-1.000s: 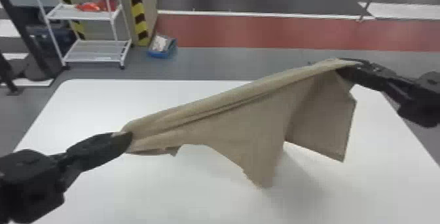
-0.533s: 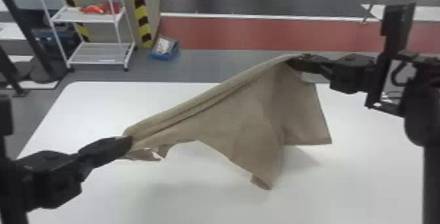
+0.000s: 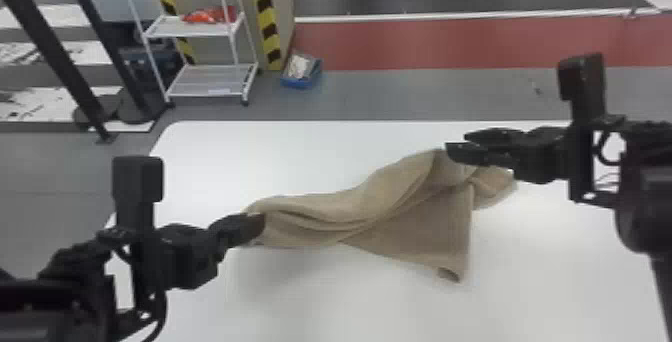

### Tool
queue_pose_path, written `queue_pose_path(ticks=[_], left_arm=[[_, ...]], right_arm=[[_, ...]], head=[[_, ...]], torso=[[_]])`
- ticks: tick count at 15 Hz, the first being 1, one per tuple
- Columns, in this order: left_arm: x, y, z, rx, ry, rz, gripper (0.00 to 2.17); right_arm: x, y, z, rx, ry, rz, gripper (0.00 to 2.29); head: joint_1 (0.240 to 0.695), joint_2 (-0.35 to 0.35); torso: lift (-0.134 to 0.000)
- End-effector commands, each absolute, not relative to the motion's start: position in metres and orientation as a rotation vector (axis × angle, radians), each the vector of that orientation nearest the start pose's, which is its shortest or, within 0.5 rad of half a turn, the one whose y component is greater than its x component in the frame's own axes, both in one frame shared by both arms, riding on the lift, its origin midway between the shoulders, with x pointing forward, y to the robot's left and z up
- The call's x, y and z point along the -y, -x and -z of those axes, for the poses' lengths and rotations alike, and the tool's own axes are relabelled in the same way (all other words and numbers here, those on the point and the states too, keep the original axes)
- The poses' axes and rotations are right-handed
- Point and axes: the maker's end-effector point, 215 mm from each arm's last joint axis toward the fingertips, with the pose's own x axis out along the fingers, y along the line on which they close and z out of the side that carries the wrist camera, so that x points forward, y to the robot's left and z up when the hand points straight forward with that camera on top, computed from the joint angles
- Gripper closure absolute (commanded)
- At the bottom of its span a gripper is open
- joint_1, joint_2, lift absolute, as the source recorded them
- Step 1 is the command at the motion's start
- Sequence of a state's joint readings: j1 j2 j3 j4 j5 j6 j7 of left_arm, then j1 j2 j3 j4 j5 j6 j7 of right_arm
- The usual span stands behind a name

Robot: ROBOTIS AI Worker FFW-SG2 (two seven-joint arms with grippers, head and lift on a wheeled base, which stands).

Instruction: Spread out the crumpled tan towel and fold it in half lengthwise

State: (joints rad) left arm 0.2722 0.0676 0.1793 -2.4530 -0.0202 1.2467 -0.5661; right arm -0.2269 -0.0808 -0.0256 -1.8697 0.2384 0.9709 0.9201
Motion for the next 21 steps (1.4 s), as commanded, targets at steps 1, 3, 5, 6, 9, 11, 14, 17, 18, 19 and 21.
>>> queue_pose_path(ticks=[1,3,5,6,9,11,14,17,18,19,21], left_arm=[[-0.219,-0.425,0.361,-0.625,0.088,0.344,1.26],[-0.22,-0.427,0.36,-0.622,0.087,0.344,1.26],[-0.219,-0.426,0.359,-0.621,0.087,0.347,1.26],[-0.219,-0.426,0.358,-0.619,0.087,0.349,1.26],[-0.217,-0.426,0.359,-0.621,0.088,0.353,1.26],[-0.217,-0.426,0.359,-0.621,0.087,0.355,1.26],[-0.217,-0.424,0.359,-0.621,0.087,0.356,1.26],[-0.217,-0.424,0.359,-0.623,0.088,0.358,1.26],[-0.217,-0.423,0.36,-0.624,0.088,0.356,1.26],[-0.217,-0.423,0.36,-0.625,0.088,0.356,1.26],[-0.219,-0.423,0.36,-0.626,0.087,0.353,1.26]], right_arm=[[0.162,-0.549,0.34,-0.537,0.028,-0.654,0.05],[0.159,-0.515,0.342,-0.544,0.039,-0.702,0.1],[0.153,-0.481,0.344,-0.57,0.059,-0.802,0.15],[0.153,-0.469,0.347,-0.593,0.088,-0.832,0.15],[0.149,-0.444,0.357,-0.677,0.203,-0.904,0.19],[0.146,-0.438,0.369,-0.728,0.29,-0.898,0.19],[0.143,-0.437,0.385,-0.787,0.406,-0.868,0.21],[0.137,-0.431,0.406,-0.844,0.44,-0.869,0.22],[0.137,-0.43,0.415,-0.867,0.453,-0.867,0.25],[0.138,-0.429,0.422,-0.886,0.461,-0.864,0.29],[0.14,-0.426,0.432,-0.913,0.496,-0.856,0.29]], head=[[0.695,0.086],[0.695,0.07],[0.695,0.074],[0.695,0.079],[0.695,0.093],[0.695,0.094],[0.695,0.092],[0.695,0.097],[0.695,0.1],[0.695,0.102],[0.695,0.105]], torso=[[-0.124],[-0.124],[-0.124],[-0.124],[-0.124],[-0.124],[-0.124],[-0.124],[-0.124],[-0.124],[-0.124]])
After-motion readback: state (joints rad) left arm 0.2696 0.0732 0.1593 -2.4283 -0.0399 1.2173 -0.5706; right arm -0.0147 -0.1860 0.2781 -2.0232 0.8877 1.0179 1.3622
